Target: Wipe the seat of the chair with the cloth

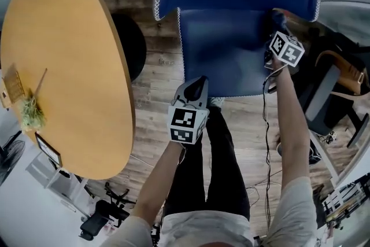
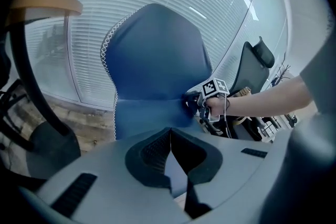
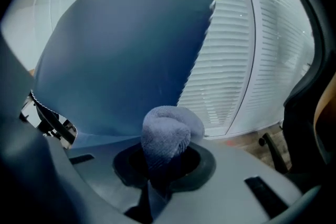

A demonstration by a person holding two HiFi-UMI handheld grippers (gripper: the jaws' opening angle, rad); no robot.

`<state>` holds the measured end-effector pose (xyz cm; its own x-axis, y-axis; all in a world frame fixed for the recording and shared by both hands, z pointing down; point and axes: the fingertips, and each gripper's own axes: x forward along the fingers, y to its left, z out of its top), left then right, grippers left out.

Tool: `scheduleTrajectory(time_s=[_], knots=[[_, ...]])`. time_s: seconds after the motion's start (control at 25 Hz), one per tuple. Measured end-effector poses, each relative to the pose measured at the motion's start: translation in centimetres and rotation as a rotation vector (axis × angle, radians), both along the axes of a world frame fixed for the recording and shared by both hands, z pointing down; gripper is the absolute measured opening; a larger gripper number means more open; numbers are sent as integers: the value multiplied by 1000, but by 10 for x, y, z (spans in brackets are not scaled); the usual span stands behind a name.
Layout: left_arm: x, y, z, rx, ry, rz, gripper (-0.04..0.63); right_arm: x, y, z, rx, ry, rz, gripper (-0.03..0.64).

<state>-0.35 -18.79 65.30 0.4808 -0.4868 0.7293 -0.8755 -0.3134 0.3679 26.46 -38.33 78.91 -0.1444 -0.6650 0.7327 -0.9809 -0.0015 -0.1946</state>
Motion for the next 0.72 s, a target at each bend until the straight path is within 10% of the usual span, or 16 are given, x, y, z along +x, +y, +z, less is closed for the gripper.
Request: scheduleTrajectory(time_s=[0.72], knots=[[-41,29,19,-76,-3,-74,28,-48,9,37,-87,87,0,49]])
